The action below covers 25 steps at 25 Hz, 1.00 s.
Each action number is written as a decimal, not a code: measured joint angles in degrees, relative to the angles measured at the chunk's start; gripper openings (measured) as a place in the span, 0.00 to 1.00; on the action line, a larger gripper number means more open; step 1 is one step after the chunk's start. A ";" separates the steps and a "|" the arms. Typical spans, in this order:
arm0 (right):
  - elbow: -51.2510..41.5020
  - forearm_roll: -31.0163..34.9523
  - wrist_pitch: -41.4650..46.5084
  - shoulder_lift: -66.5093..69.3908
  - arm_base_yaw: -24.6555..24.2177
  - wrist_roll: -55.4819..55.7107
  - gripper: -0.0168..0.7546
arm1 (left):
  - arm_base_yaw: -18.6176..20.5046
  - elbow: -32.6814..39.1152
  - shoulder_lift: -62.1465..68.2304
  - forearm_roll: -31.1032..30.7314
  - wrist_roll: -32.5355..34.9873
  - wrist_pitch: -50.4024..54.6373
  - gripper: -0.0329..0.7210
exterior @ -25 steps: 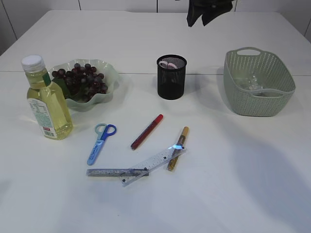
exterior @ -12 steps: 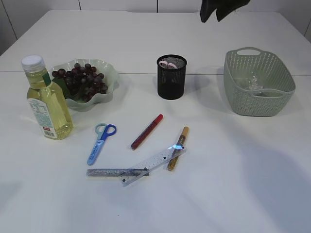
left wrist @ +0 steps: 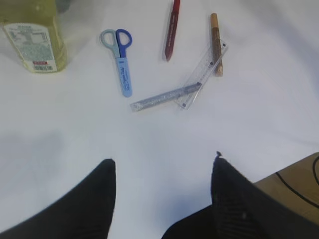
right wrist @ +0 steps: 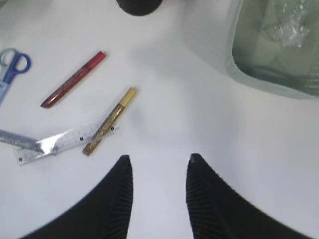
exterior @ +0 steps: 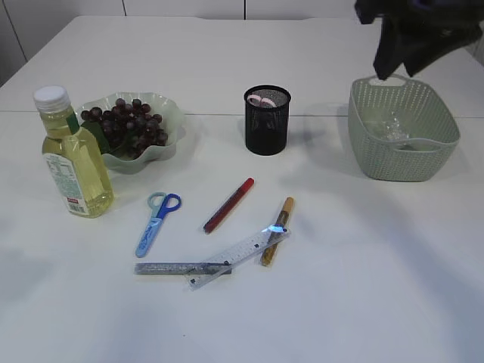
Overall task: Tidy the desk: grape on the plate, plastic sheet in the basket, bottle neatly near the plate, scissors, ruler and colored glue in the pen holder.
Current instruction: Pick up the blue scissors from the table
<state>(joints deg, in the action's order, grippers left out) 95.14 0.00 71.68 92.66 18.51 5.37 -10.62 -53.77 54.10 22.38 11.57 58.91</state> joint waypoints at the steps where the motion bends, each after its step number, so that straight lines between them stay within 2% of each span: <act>1: -1.84 0.00 0.00 -2.03 0.00 0.00 0.41 | 0.00 -1.58 1.31 0.10 0.14 0.13 0.63; 4: -6.87 0.00 0.00 -6.73 0.00 0.00 0.41 | -0.82 -6.38 6.42 -0.02 0.46 1.21 0.63; 7: -9.95 0.00 0.00 -9.40 0.00 0.00 0.41 | -5.14 -10.88 12.25 -1.65 0.08 2.04 0.62; 10: -11.07 0.00 0.00 -10.61 0.00 0.00 0.41 | -11.12 -15.41 17.70 -6.20 -4.32 2.77 0.62; 14: -11.30 0.00 0.00 -11.10 0.00 0.10 0.41 | -16.74 -21.03 26.70 -13.95 -12.79 6.70 0.62; 18: -11.30 0.00 0.00 -11.18 0.00 0.10 0.41 | -18.19 -26.85 36.46 -16.16 -17.07 10.71 0.62; 25: -11.32 0.00 0.00 -11.18 0.00 0.10 0.41 | -18.32 -35.56 49.49 -17.33 -20.78 11.08 0.60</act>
<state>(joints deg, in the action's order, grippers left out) 83.82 0.00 71.68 81.48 18.51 5.48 -28.94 -89.33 103.59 5.05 -9.21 69.99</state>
